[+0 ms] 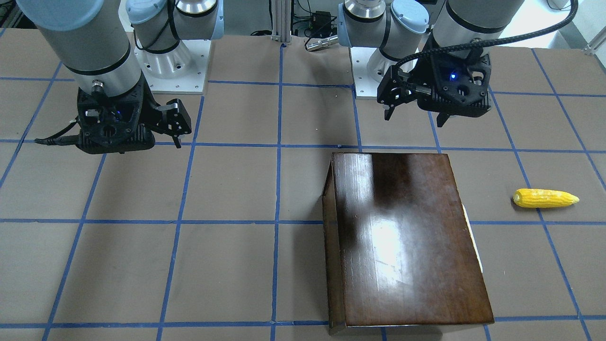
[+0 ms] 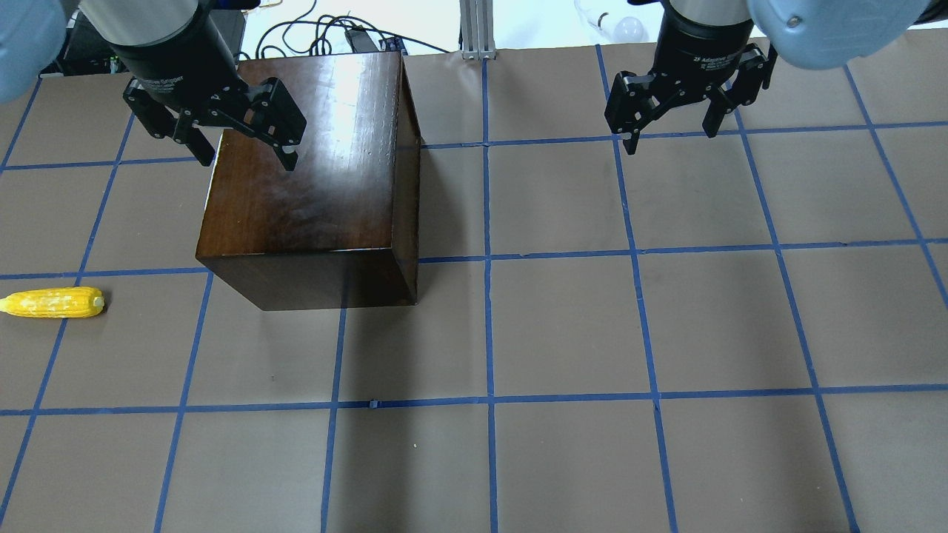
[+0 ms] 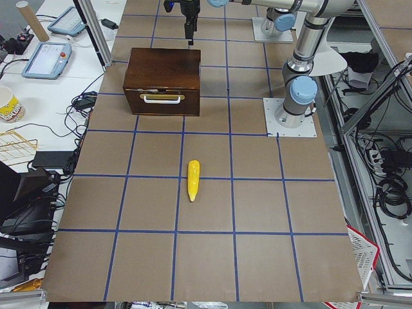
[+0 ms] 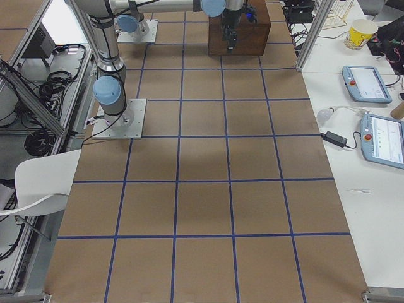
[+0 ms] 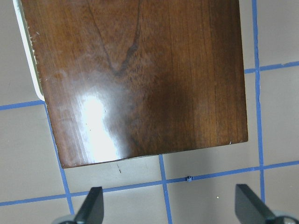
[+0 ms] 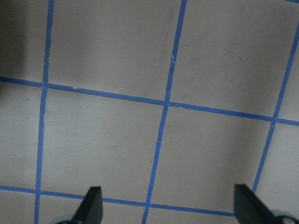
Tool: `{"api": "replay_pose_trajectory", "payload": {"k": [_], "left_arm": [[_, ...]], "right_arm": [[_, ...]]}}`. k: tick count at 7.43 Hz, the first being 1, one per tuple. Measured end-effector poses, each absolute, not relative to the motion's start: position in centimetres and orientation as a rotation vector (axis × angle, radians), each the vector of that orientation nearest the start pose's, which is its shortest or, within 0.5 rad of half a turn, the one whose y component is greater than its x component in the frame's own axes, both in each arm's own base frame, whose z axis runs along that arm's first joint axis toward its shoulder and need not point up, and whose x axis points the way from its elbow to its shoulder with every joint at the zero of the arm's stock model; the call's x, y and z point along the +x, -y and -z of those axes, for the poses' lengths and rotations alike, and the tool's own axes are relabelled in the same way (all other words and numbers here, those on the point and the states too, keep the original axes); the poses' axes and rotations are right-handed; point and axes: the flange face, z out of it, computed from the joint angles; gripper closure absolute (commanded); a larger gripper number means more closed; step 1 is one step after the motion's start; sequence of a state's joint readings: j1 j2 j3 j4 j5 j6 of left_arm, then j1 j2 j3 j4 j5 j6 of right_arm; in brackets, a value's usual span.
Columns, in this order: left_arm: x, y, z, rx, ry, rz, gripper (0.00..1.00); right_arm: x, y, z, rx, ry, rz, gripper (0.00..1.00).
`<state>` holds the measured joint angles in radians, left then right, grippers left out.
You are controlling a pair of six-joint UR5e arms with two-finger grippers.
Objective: Open drawer and put corn inside
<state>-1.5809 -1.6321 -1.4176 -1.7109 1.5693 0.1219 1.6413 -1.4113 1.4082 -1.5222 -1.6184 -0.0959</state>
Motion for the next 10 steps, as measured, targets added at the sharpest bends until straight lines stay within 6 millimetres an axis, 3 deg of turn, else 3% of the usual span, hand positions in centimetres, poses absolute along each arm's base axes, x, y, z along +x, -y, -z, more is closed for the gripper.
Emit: {"api": "replay_pose_trajectory", "payload": {"k": [3,5,8,10], "left_arm": [[-13.5,50.5,-51.9,0.201,-3.139,-0.091,0.0],[-12.0,50.9,-51.8,0.157,-3.148,-0.124,0.0],[-6.3,53.8,-51.5,0.127,-3.166,-0.13,0.0],[0.0,57.6,-48.1,0.111,-3.207,-0.152,0.0]], "right_arm": [[16.7,54.4,-47.9,-0.267,-3.177,-0.072,0.0],[16.7,54.4,-47.9,-0.267,-3.177,-0.072,0.0],[16.7,54.4,-47.9,-0.266,-3.177,-0.073,0.0],[16.7,54.4,-47.9,-0.267,-3.177,-0.073,0.0]]}}
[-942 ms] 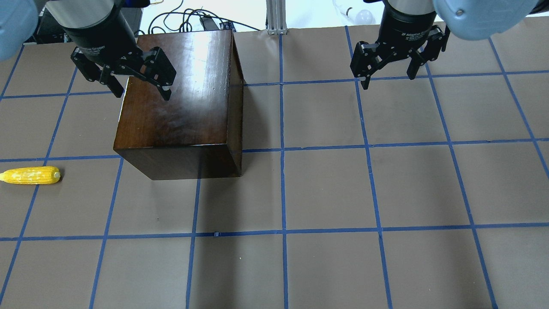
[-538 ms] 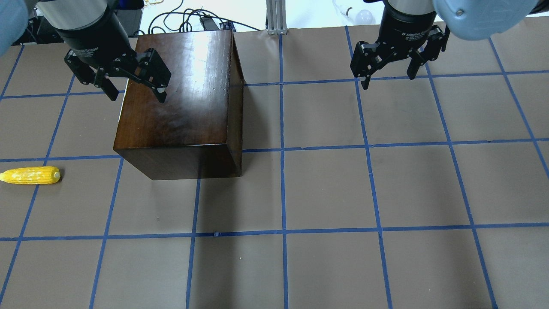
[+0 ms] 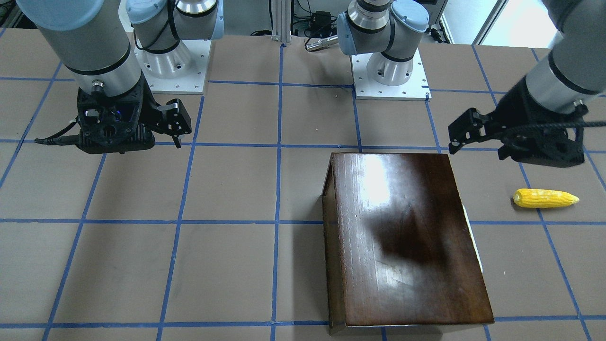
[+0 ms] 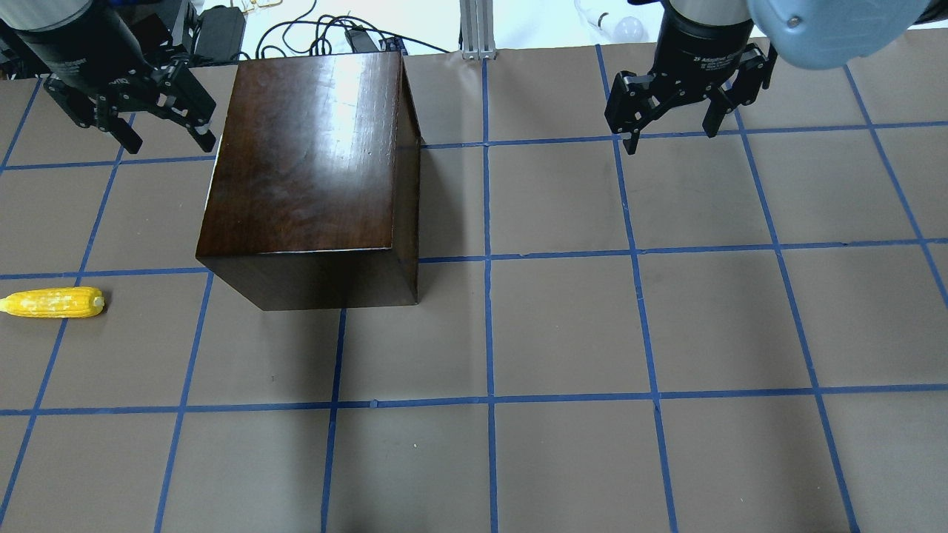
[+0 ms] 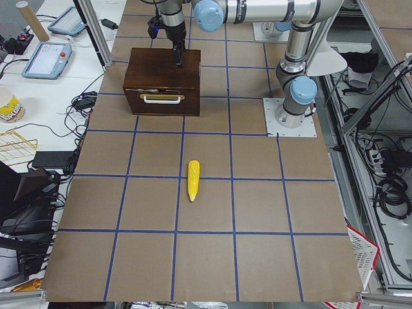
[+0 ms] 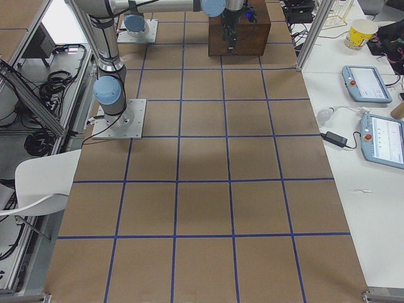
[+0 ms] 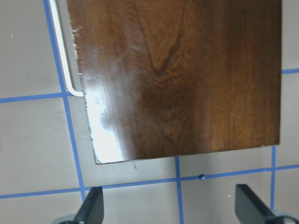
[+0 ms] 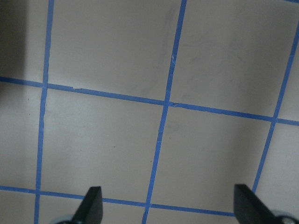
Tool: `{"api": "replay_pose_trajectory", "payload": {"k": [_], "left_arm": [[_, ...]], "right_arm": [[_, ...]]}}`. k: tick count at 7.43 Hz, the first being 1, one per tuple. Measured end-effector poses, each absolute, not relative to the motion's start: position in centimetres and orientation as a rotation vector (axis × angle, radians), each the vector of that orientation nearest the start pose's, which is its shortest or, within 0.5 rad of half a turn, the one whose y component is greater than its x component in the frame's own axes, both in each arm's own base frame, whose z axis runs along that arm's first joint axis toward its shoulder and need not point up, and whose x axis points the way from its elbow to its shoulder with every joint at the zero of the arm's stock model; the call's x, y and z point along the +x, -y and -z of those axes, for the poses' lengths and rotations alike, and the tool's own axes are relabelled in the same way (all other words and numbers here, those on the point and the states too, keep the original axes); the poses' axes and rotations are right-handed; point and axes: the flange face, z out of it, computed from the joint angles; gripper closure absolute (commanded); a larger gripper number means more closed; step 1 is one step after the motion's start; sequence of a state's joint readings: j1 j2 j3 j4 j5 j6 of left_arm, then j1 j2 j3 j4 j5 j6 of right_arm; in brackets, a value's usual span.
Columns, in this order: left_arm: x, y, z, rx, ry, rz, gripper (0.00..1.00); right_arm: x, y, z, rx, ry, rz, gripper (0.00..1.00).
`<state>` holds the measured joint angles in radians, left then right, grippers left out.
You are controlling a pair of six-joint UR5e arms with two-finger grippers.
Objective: Open drawer and put corn inside
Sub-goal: 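Move the left gripper down beside the cabinet to the white drawer handle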
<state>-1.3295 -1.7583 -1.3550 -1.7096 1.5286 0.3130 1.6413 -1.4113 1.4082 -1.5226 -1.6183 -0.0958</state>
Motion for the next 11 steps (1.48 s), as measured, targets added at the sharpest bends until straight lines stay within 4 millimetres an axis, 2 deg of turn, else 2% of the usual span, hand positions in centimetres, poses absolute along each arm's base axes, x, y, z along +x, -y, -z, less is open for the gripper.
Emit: {"api": "replay_pose_trajectory", "payload": {"k": [2,4,8,11], "left_arm": [[5.6,61.0,-43.7,0.101,-3.315,-0.164,0.0],[9.9,63.1,-39.5,0.123,-3.398,-0.161,0.0],[13.7,64.8,-34.7,0.149,-3.498,-0.138,0.0],[14.0,65.3,-32.1,0.113,-3.55,-0.151,0.0]], "right_arm": [[16.7,54.4,-47.9,-0.267,-3.177,-0.074,0.0],[16.7,54.4,-47.9,-0.266,-3.177,-0.073,0.0],[16.7,54.4,-47.9,-0.265,-3.177,-0.073,0.0],[16.7,54.4,-47.9,-0.266,-3.177,-0.073,0.0]]}}
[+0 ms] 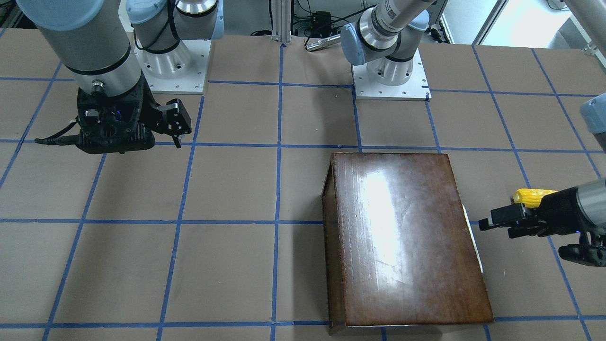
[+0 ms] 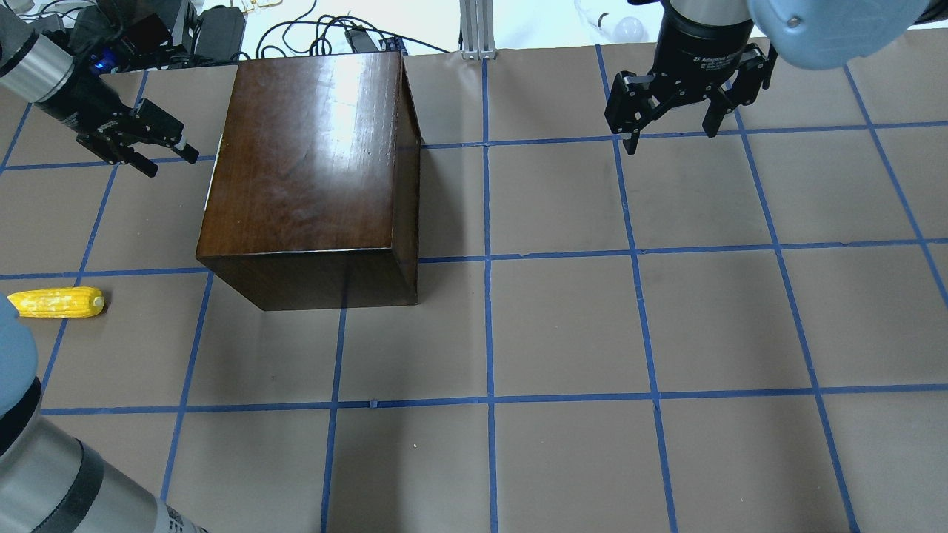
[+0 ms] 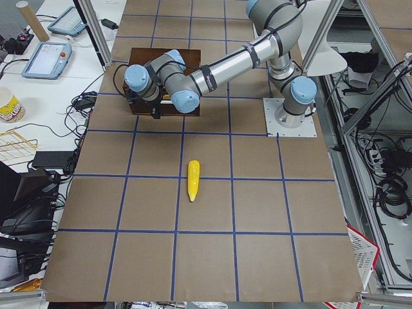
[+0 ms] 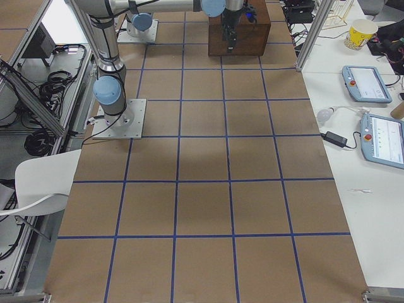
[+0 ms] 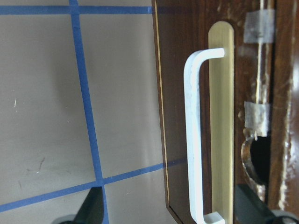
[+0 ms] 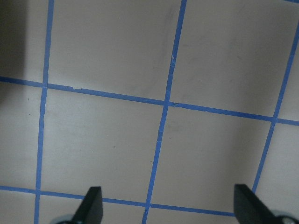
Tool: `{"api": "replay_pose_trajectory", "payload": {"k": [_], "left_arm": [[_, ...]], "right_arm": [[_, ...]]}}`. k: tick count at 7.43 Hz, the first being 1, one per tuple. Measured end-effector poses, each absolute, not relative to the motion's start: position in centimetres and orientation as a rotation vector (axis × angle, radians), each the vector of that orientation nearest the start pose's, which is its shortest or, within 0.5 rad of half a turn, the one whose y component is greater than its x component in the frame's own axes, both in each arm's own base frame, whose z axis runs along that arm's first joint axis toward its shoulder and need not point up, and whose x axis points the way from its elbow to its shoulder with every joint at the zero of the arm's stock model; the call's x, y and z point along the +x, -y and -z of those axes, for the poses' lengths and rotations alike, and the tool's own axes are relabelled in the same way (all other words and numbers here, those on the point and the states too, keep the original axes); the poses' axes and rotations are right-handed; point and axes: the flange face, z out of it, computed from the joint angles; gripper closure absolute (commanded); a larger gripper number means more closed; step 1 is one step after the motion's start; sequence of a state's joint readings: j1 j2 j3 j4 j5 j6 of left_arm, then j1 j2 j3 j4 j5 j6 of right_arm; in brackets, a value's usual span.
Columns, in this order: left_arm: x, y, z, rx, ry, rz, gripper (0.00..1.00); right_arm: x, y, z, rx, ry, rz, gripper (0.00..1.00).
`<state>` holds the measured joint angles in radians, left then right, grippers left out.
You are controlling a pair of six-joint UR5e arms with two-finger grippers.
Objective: Open drawer and put corn inside
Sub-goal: 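Move the left gripper down beside the cabinet to the white drawer handle, then close the left gripper on the white drawer handle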
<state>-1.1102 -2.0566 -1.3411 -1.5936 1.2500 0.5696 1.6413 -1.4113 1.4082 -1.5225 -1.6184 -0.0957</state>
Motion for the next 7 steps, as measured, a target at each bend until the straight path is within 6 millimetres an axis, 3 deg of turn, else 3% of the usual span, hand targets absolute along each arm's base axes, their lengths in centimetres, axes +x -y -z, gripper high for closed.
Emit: {"api": "replay_pose_trajectory", "payload": {"k": [7], "left_arm": [[13.3,64.8,-28.8,0.058,-3.561,-0.169,0.0]], "right_arm": [[16.7,54.4,-47.9,-0.268,-3.177,-0.073,0.0]]}}
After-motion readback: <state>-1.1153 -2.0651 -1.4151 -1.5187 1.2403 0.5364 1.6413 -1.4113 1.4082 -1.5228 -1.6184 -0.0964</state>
